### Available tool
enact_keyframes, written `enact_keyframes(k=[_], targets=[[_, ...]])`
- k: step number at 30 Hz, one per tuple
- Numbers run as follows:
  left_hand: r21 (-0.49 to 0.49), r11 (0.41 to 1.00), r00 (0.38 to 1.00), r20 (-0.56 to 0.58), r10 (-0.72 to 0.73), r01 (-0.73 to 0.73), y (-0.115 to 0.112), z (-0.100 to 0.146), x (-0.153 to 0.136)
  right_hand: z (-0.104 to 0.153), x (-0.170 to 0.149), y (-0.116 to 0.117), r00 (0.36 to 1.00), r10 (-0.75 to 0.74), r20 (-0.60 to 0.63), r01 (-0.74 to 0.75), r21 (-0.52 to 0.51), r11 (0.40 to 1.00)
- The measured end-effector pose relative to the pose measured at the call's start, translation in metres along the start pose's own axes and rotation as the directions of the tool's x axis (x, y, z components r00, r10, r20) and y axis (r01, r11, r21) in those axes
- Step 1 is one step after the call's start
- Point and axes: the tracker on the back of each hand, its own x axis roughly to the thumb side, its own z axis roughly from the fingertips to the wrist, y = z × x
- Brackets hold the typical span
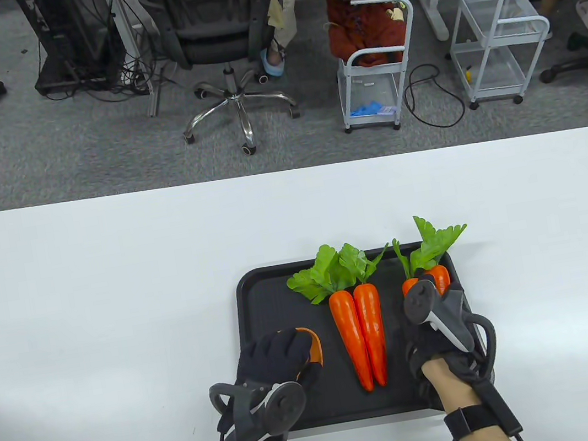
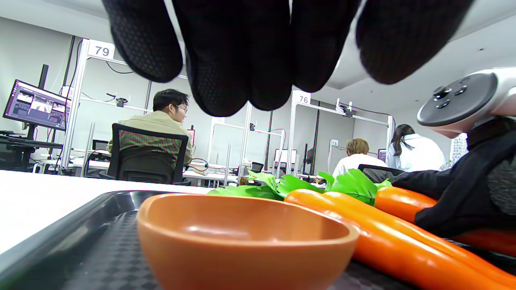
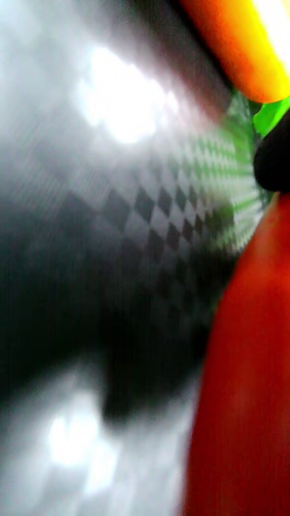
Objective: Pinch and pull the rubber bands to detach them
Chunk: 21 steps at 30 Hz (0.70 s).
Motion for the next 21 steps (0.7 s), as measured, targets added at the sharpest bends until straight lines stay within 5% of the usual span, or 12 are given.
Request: enact_keyframes(k=[17, 21], targets=[[-0.008, 1.0, 1.0, -0.015, 0.004, -0.004, 0.0, -0.002, -0.001, -0.003, 0.013, 0.012, 0.992, 0.124, -0.003, -0.123, 0.071, 0.99], [-0.024, 1.0, 1.0, -0.026, -0.007, 0.006, -0.002, -0.002, -0.002, 0.001, 0.007, 0.008, 0.999, 0.048, 0.026, -0.049, 0.041, 0.998]])
